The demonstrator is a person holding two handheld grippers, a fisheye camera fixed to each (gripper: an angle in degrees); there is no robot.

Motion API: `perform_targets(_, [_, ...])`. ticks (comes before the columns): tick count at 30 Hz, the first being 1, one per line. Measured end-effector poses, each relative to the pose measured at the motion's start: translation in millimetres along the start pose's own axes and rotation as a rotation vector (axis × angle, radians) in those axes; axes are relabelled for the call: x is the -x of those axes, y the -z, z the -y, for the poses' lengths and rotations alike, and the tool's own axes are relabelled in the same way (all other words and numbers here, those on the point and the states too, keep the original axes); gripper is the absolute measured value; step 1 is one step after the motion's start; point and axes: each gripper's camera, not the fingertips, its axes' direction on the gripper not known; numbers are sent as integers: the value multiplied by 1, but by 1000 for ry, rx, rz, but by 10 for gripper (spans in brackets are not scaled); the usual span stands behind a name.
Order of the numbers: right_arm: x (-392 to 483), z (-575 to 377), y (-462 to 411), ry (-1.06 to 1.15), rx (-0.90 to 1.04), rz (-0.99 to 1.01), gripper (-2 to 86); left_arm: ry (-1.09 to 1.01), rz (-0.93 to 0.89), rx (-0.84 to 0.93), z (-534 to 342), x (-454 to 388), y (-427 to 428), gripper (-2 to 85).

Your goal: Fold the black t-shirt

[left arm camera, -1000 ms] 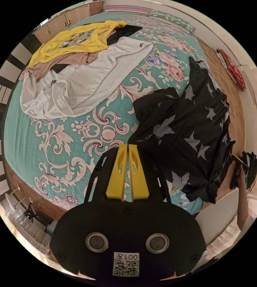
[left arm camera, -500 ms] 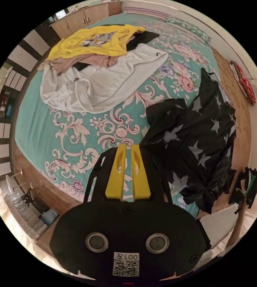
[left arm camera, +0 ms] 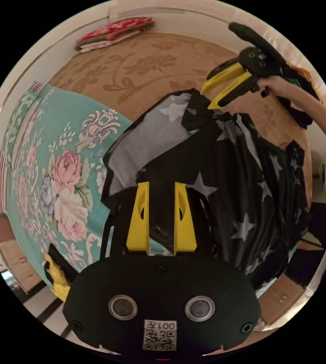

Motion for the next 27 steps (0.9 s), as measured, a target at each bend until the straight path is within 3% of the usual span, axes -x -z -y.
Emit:
perform_targets(3, [5, 29, -2, 114, 12, -69, 76, -107, 126, 84, 50, -4, -10, 55])
perform_targets(7, [10, 48, -8, 227, 123, -29, 25, -242, 80, 148, 79, -11, -7, 0])
perform_targets(12, [-9, 40, 44, 158, 71, -2, 5, -213, 40, 101, 89, 6, 33, -9])
perform_targets(16, [-29, 23, 67, 108, 145, -58, 2, -189, -54, 109, 92, 26, 58, -10])
perform_targets(19, [-51, 11, 80, 28, 137, -39, 2, -94, -35, 120, 92, 44, 63, -10])
perform_targets(23, [-75, -2, 106, -155, 99, -157, 1, 130, 46, 114, 90, 75, 67, -10])
perform_targets(27, [-100, -17, 133, -345, 29, -95, 3, 242, 107, 95, 97, 84, 61, -10])
